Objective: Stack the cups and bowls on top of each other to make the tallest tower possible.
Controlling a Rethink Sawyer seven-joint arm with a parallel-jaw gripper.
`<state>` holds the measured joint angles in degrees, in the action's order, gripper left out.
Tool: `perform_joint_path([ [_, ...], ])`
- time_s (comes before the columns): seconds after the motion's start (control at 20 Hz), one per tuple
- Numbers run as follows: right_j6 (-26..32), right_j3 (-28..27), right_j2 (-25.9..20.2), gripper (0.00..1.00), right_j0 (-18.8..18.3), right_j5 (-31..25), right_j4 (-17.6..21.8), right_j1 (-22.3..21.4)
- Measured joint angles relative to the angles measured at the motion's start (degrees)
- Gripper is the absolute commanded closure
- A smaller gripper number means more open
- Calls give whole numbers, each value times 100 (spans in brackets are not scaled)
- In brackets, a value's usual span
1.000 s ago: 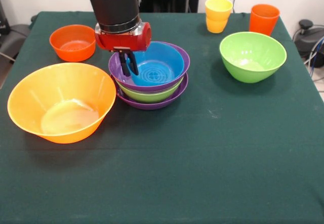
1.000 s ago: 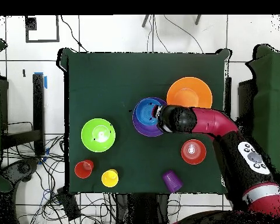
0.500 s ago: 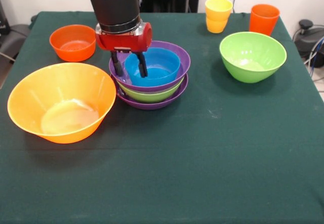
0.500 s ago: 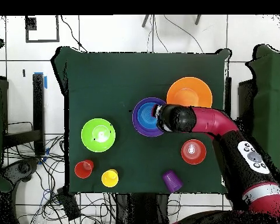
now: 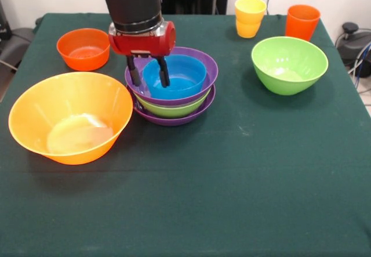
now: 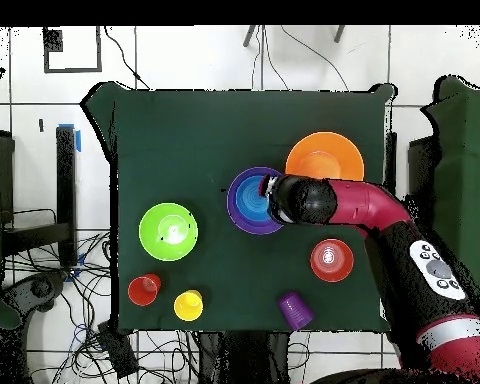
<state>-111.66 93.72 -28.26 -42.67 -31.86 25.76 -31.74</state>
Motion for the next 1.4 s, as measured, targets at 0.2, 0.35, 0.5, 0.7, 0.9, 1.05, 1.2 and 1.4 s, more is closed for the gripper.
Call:
perform_joint_path([
  [0.2, 0, 10, -42, 0, 0, -127, 0, -287],
  [0.35, 0, 12, -54, 0, 0, -195, -1, -439],
  [0.5, 0, 14, -64, 0, 0, -282, 0, -639],
  [0.7, 0, 14, -73, 0, 0, -415, -1, -806],
  [0.9, 0, 25, -82, 0, 1, -524, -15, -945],
  [1.05, 0, 51, -94, 0, 14, -596, -63, -1054],
  [1.2, 0, 90, -99, 0, 48, -655, -138, -1164],
  [1.4, 0, 187, -99, 0, 186, -702, -253, -1391],
])
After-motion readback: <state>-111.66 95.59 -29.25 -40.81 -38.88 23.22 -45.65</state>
